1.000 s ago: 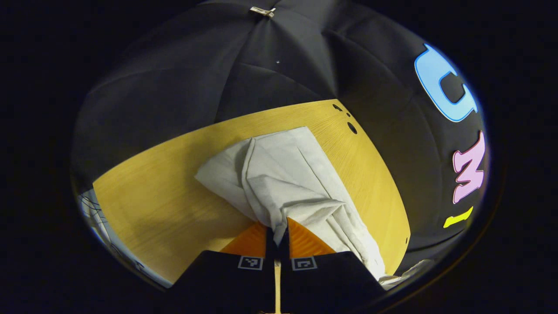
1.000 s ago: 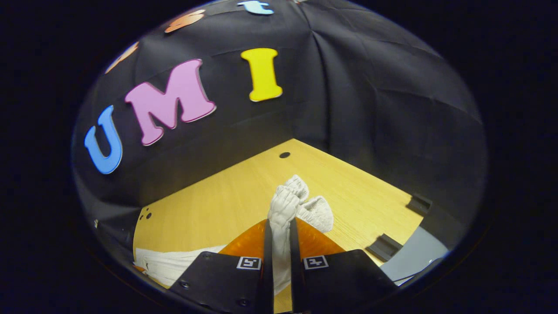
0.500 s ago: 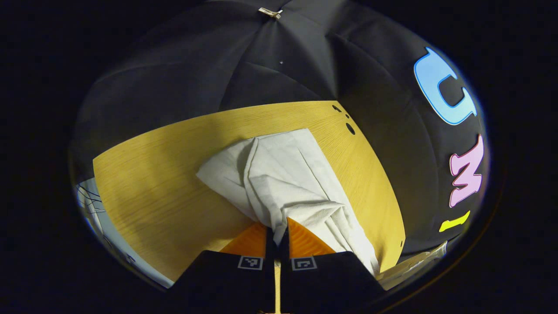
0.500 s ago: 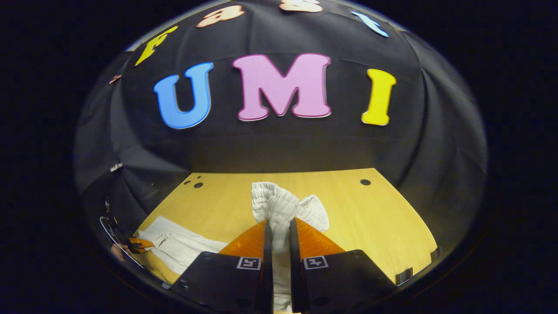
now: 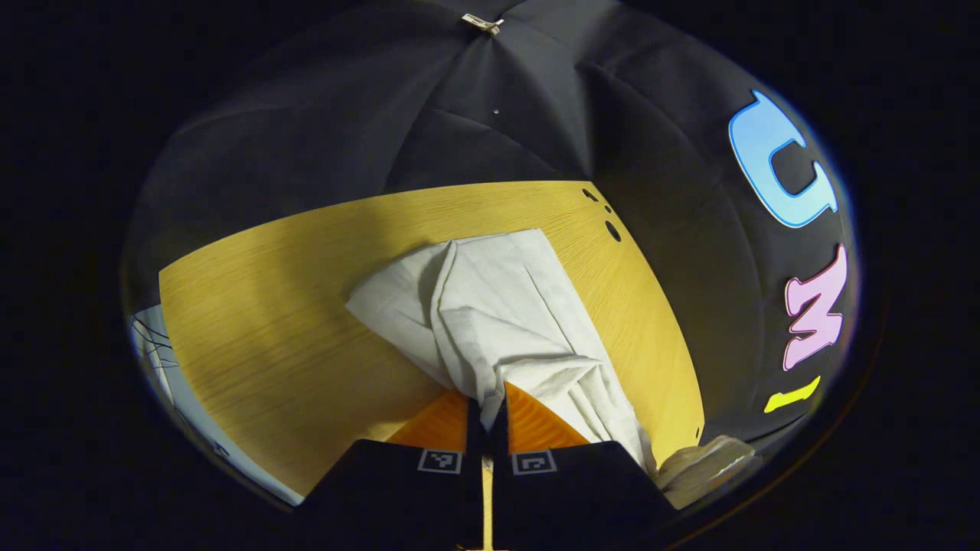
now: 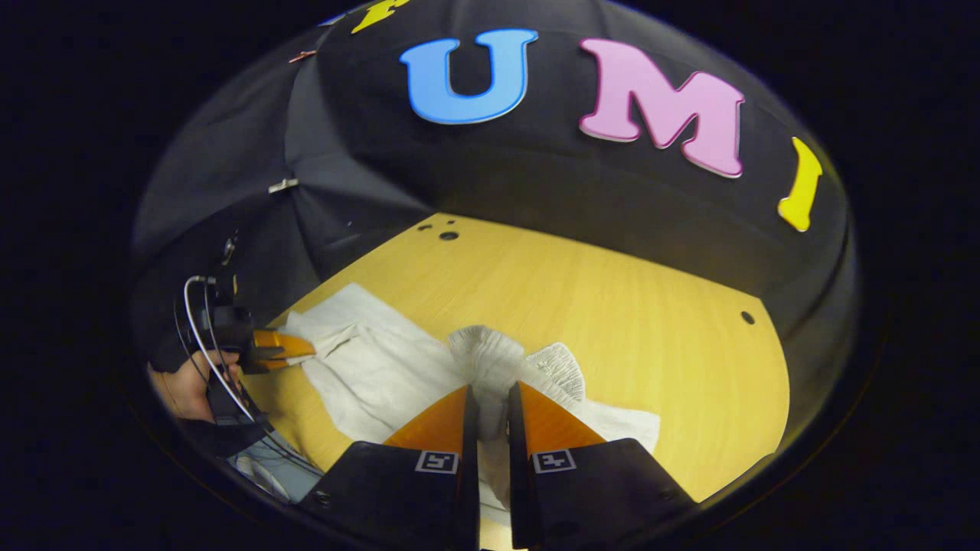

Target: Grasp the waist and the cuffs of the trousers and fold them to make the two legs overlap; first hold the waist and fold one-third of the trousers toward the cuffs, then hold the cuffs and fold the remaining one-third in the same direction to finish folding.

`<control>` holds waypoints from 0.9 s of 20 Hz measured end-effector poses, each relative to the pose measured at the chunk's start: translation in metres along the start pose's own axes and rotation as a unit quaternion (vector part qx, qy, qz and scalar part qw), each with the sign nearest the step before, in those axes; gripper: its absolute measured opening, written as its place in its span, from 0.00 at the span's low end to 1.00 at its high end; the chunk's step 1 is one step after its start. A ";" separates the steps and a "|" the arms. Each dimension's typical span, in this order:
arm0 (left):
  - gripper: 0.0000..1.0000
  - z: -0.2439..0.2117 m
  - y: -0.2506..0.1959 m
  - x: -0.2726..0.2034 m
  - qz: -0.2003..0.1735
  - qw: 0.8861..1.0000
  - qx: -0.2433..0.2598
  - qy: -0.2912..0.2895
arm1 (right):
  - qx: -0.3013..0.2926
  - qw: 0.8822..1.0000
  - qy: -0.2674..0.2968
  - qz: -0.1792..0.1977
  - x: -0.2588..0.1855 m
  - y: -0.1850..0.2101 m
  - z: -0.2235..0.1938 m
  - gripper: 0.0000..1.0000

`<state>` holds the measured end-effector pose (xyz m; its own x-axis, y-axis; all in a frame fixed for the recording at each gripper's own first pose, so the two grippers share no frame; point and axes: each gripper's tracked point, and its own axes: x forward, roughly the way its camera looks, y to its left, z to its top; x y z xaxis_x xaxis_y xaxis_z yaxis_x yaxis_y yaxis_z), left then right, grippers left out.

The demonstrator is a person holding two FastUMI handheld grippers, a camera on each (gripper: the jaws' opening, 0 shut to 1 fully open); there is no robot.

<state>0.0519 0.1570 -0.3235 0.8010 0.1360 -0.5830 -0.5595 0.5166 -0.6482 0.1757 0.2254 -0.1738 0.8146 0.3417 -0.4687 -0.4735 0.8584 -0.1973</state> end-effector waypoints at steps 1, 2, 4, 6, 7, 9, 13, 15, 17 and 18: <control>0.10 0.000 0.000 0.000 0.000 1.000 0.000 0.000 | 0.004 0.999 0.030 0.021 0.006 0.014 -0.016 0.20; 0.10 0.000 0.000 0.000 0.000 1.000 0.000 0.000 | 0.016 0.997 0.055 0.052 0.006 0.033 -0.030 0.24; 0.10 0.000 0.000 0.001 -0.001 1.000 0.001 0.001 | 0.065 0.987 0.092 0.114 -0.002 0.068 -0.049 0.47; 0.10 0.000 0.001 0.001 -0.002 1.000 -0.001 0.003 | 0.098 0.980 0.101 0.137 -0.008 0.082 -0.058 0.48; 0.10 0.000 0.000 0.002 -0.003 1.000 -0.001 0.005 | 0.103 0.980 0.101 0.135 -0.011 0.080 -0.061 0.59; 0.10 0.002 0.001 0.000 -0.006 1.000 -0.003 0.004 | 0.112 0.982 0.097 0.118 -0.016 0.061 -0.065 0.63; 0.09 0.009 -0.015 -0.011 -0.023 1.000 0.006 -0.013 | 0.167 0.979 0.086 0.078 -0.027 0.008 -0.075 0.63; 0.10 0.014 -0.027 -0.017 -0.034 0.999 0.028 -0.020 | 0.190 0.977 0.078 0.053 -0.038 -0.026 -0.082 0.63; 0.10 0.018 -0.041 -0.024 -0.047 0.998 0.044 -0.028 | 0.216 0.974 0.069 0.029 -0.051 -0.058 -0.085 0.63; 0.10 0.020 -0.048 -0.028 -0.052 0.997 0.053 -0.033 | 0.229 0.971 0.062 0.018 -0.057 -0.075 -0.086 0.63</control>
<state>0.0605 0.1449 -0.2664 0.8680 0.1307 -0.4791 -0.4496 0.6167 -0.6462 0.1360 0.1088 -0.2063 0.7401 0.3494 -0.5745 -0.2781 0.9370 0.2116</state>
